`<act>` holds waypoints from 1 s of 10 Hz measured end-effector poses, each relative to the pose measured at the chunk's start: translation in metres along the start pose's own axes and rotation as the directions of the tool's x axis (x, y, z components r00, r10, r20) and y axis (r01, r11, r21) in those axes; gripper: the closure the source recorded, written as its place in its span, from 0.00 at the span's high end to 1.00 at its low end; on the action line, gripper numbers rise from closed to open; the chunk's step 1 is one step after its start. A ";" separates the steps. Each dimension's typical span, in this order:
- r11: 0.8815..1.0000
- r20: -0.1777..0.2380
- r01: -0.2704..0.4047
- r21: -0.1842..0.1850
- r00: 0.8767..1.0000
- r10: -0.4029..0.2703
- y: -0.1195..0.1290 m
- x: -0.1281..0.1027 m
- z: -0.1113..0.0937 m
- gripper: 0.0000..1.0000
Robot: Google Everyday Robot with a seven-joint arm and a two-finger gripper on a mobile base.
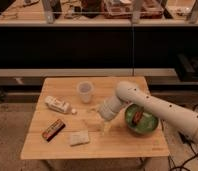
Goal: Place the white sponge in the ceramic cup
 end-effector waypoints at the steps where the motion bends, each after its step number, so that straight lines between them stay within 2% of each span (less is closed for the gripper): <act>1: 1.000 0.013 0.019 -0.004 1.000 -0.019 -0.001 -0.002 0.005 0.80; 4: 0.997 0.012 0.059 -0.051 0.998 -0.058 -0.001 -0.004 0.027 0.80; 6: 0.997 0.004 0.021 -0.079 1.000 -0.020 0.001 0.005 0.042 0.80; 8: 0.994 0.031 -0.034 -0.101 0.999 0.038 0.004 0.009 0.066 0.80; 10: 0.991 0.056 -0.058 -0.119 0.996 0.065 0.008 0.010 0.084 0.80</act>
